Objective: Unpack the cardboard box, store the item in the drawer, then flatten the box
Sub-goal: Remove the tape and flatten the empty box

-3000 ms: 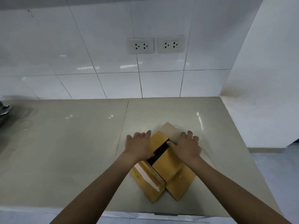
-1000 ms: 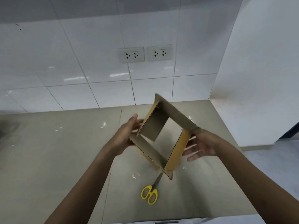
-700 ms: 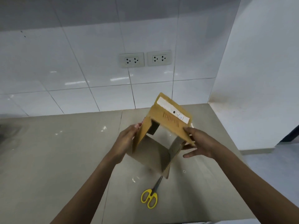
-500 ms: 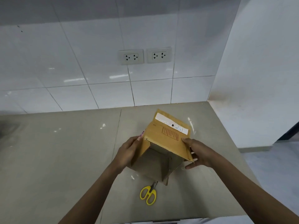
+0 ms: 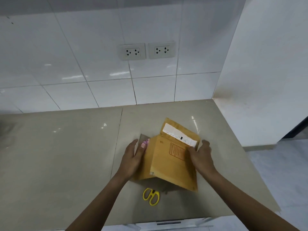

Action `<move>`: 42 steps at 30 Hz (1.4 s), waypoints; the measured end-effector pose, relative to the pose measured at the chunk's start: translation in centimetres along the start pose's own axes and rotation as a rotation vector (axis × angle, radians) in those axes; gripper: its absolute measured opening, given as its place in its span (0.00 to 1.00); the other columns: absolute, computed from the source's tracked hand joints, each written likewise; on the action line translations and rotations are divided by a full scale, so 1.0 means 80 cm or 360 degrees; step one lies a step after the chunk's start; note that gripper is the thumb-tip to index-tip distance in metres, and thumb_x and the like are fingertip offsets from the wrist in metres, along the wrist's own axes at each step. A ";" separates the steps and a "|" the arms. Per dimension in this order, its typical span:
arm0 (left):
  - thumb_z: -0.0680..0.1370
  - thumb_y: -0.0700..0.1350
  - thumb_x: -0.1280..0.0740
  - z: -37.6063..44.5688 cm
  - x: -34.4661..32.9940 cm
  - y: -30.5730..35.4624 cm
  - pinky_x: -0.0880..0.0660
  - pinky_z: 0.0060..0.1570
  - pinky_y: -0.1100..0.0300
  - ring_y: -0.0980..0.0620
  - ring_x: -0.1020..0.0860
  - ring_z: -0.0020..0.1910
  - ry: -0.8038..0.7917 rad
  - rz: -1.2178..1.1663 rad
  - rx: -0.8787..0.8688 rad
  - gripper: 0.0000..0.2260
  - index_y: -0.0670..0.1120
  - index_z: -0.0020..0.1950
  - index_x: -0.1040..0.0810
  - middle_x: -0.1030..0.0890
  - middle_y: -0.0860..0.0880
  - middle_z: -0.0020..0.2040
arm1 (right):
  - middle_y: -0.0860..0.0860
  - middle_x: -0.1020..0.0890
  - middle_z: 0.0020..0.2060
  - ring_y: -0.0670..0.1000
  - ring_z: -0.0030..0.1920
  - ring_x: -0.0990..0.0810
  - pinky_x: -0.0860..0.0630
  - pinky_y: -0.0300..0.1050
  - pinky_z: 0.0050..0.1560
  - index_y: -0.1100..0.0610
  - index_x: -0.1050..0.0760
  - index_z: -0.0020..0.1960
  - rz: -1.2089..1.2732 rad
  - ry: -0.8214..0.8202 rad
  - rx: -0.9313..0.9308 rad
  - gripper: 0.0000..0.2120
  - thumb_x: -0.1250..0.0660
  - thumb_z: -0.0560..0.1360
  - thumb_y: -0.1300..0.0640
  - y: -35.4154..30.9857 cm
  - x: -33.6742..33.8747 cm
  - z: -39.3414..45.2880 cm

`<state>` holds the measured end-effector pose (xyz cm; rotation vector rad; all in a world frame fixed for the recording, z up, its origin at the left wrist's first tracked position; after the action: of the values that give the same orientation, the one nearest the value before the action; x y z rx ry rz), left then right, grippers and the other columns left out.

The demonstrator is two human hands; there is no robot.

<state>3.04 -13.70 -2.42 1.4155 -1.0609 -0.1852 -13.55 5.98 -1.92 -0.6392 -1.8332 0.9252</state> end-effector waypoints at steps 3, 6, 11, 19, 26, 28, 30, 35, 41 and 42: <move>0.69 0.77 0.56 -0.001 -0.012 0.005 0.48 0.75 0.41 0.51 0.51 0.79 -0.0082 0.0257 -0.0210 0.37 0.68 0.76 0.52 0.53 0.56 0.81 | 0.51 0.49 0.79 0.54 0.78 0.49 0.47 0.56 0.74 0.52 0.52 0.78 -0.0350 0.0275 0.0743 0.34 0.42 0.79 0.41 -0.023 -0.009 -0.043; 0.69 0.77 0.59 -0.006 -0.037 0.012 0.53 0.74 0.35 0.49 0.59 0.79 -0.0194 0.0765 -0.0446 0.34 0.71 0.73 0.61 0.62 0.56 0.80 | 0.45 0.58 0.79 0.48 0.78 0.60 0.62 0.56 0.75 0.48 0.60 0.79 -0.0743 0.0039 0.0784 0.39 0.60 0.73 0.30 -0.015 -0.043 -0.057; 0.75 0.71 0.61 -0.009 -0.063 -0.005 0.58 0.70 0.30 0.45 0.63 0.79 -0.0162 0.1410 -0.0580 0.32 0.64 0.78 0.60 0.63 0.50 0.80 | 0.47 0.60 0.79 0.50 0.78 0.61 0.59 0.63 0.74 0.45 0.59 0.79 -0.0942 -0.0135 0.0525 0.43 0.69 0.68 0.28 0.030 -0.067 -0.033; 0.74 0.73 0.58 0.006 -0.084 -0.055 0.55 0.66 0.25 0.40 0.54 0.79 -0.0261 0.1579 -0.0531 0.35 0.60 0.79 0.52 0.53 0.45 0.81 | 0.51 0.47 0.79 0.54 0.79 0.50 0.55 0.66 0.73 0.45 0.46 0.78 -0.1283 -0.0222 0.0715 0.39 0.67 0.74 0.29 0.072 -0.084 -0.007; 0.76 0.72 0.52 0.019 -0.112 -0.069 0.53 0.67 0.24 0.37 0.53 0.79 -0.0348 0.1615 -0.0659 0.35 0.59 0.79 0.51 0.52 0.45 0.81 | 0.54 0.35 0.75 0.57 0.74 0.34 0.39 0.67 0.66 0.46 0.36 0.74 -0.1459 -0.0321 0.0785 0.32 0.53 0.77 0.32 0.087 -0.090 0.014; 0.74 0.74 0.53 0.021 -0.115 -0.073 0.56 0.68 0.25 0.38 0.57 0.79 -0.0344 0.1583 -0.0648 0.36 0.62 0.79 0.56 0.56 0.47 0.81 | 0.53 0.40 0.77 0.56 0.75 0.38 0.40 0.66 0.68 0.45 0.41 0.76 -0.1446 -0.0315 0.0806 0.32 0.53 0.77 0.32 0.088 -0.086 0.024; 0.73 0.76 0.54 0.022 -0.117 -0.073 0.57 0.68 0.26 0.39 0.59 0.79 -0.0344 0.1583 -0.0648 0.36 0.63 0.78 0.57 0.57 0.47 0.81 | 0.52 0.45 0.79 0.55 0.77 0.44 0.48 0.68 0.71 0.45 0.46 0.78 -0.1452 -0.0292 0.0839 0.34 0.55 0.76 0.31 0.093 -0.087 0.031; 0.73 0.76 0.52 0.026 -0.119 -0.078 0.52 0.68 0.26 0.38 0.54 0.79 -0.0338 0.1609 -0.0668 0.36 0.63 0.78 0.52 0.52 0.46 0.81 | 0.52 0.46 0.79 0.55 0.78 0.49 0.58 0.71 0.71 0.46 0.48 0.79 -0.1533 -0.0267 0.0877 0.35 0.55 0.76 0.30 0.099 -0.092 0.036; 0.73 0.76 0.52 0.035 -0.124 -0.084 0.50 0.68 0.27 0.38 0.51 0.79 -0.0403 0.1592 -0.0646 0.37 0.62 0.78 0.49 0.49 0.45 0.81 | 0.53 0.46 0.79 0.56 0.78 0.48 0.56 0.72 0.71 0.48 0.48 0.79 -0.1555 -0.0307 0.0897 0.36 0.55 0.77 0.31 0.102 -0.095 0.044; 0.72 0.76 0.53 0.035 -0.124 -0.083 0.50 0.68 0.27 0.38 0.51 0.79 -0.0437 0.1600 -0.0607 0.37 0.62 0.78 0.49 0.49 0.45 0.81 | 0.53 0.46 0.79 0.57 0.78 0.48 0.56 0.73 0.71 0.48 0.48 0.79 -0.1559 -0.0331 0.0888 0.36 0.56 0.77 0.31 0.103 -0.096 0.046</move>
<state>-1.26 -10.42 -13.45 0.4122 -1.7349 0.1545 -13.46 3.81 -13.57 0.6821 -1.6385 0.7542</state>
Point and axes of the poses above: each hand's wrist, its own z-axis towards the middle knuckle, its own x-axis out of the back of the hand, y = z × x, the point moved 4 cm from there along z, towards the middle knuckle
